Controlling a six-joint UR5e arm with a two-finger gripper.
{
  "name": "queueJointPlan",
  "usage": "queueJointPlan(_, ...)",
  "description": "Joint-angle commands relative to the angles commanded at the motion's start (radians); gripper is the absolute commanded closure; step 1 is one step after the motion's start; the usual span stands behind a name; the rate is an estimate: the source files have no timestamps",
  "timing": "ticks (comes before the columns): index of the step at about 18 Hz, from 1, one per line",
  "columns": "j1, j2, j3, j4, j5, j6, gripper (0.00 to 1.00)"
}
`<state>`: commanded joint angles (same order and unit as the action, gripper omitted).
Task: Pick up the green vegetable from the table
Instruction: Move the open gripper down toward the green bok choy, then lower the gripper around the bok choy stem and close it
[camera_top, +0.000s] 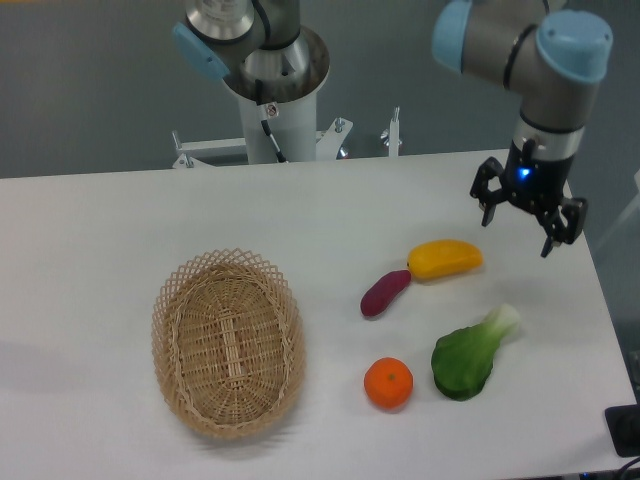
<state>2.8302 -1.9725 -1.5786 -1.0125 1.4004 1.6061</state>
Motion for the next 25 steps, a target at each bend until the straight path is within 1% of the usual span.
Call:
queueJointPlan(2, -0.014, -0.035, 0.025, 0.009, 0.003, -0.002, 0.0)
queueJointPlan(5, -0.028, -0.1, 0.057, 0.058, 0.005, -0.003, 0.0)
queueJointPlan(7, -0.049, -0.127, 0.063, 0.09, 0.006, -0.009, 0.0)
queueJointPlan(9, -0.061, -0.152, 0.058, 0.11, 0.021, -0.009, 0.0)
queueJointPlan(11, -0.08, -0.155, 0.051, 0.111, 0.09, 0.0, 0.0)
queueJointPlan(12, -0.087, -0.166, 0.054, 0.112, 0.115, -0.006, 0.0)
queueJointPlan(14, -0.104, -0.187, 0.058, 0.14, 0.126, -0.011, 0.0)
queueJointPlan(19, -0.118, -0.215, 0.043, 0.209, 0.132, -0.014, 0.0)
queueJointPlan(25, -0.118, -0.218, 0.031, 0.218, 0.158, -0.006, 0.0)
